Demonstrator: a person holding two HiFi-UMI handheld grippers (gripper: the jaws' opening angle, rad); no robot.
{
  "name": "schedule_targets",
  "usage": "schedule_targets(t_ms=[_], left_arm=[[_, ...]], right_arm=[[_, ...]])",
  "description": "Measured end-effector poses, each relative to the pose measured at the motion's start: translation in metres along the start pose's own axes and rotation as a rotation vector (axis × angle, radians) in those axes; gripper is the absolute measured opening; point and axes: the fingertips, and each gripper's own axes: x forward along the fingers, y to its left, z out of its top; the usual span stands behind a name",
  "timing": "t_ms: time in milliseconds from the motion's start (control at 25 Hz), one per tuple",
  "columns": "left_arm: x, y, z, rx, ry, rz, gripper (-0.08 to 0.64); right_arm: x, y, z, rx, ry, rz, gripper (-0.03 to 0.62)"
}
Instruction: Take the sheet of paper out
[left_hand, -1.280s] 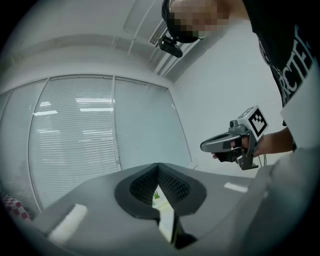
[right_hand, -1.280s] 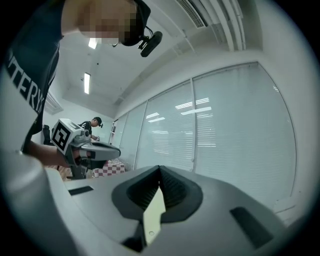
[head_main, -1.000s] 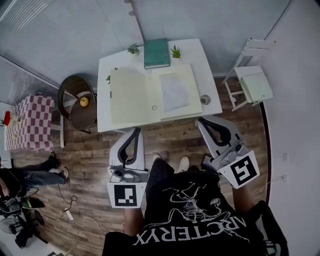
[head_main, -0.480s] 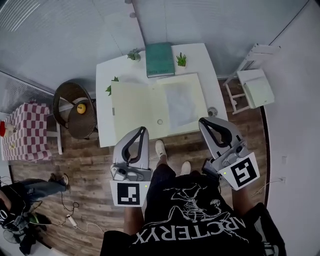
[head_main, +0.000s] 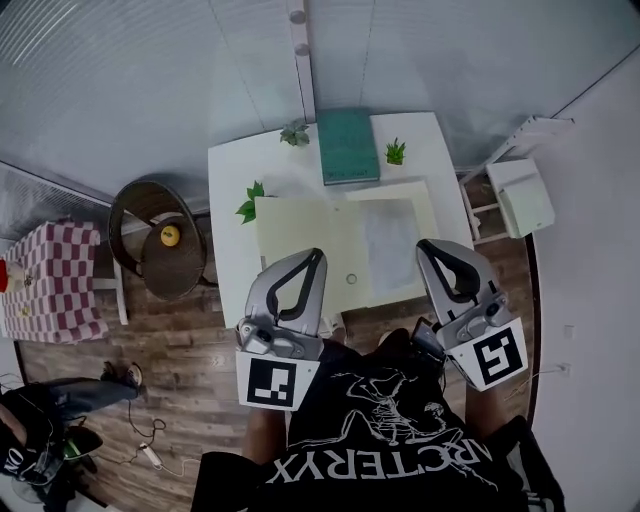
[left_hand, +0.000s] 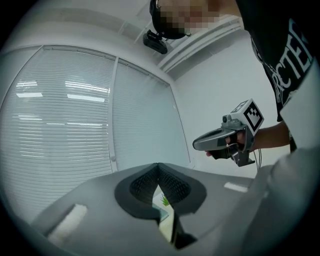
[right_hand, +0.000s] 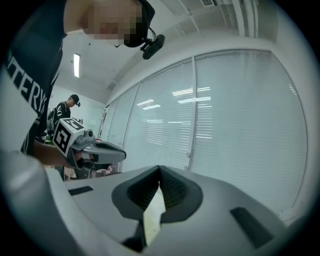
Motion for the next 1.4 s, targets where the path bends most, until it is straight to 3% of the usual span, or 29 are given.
schedule_targets(t_ms=[320,480,640,680,800,920,1040,1120,1400], left_arm=[[0.019,0.004,-0.008,0.018,0.036,0.004,0.012],[0.033,-0.006,-0.038,-0.131,0.135,0.059,0.012],[0.053,-0.018,-0.069,-0.180,0.175,0.079,0.015],[0.058,-0.022,-0.079,-0.227,0.183,0.079,0.020],[0.081,-0.041,-0.136,-0.457,0.250,0.036,0.175],[0.103,-0.069,-0.220,-0.660,0.404,-0.055,0.247],[0.118,-0.093,-0.294,-0.836,0.561,-0.101,0.271],[0.123,-0.104,-0.325,-0.911,0.627,-0.106,0.282],[0.141,-0.124,-0.383,-1.091,0.723,-0.119,0.263]], right_arm=[[0.007,-0.014,-0.004,-0.010,0.003,0.015,0.012],[0.001,-0.031,-0.004,0.008,-0.040,0.038,0.012],[-0.008,-0.048,-0.013,0.003,-0.018,0.068,0.012],[-0.012,-0.053,-0.016,0.005,-0.017,0.070,0.012],[-0.025,-0.067,-0.026,0.015,-0.010,0.061,0.012],[-0.038,-0.079,-0.033,0.023,0.002,0.046,0.012],[-0.049,-0.091,-0.034,0.025,-0.012,0.025,0.012],[-0.058,-0.098,-0.036,0.026,-0.006,0.006,0.012],[-0.076,-0.114,-0.047,0.039,0.035,-0.053,0.012]])
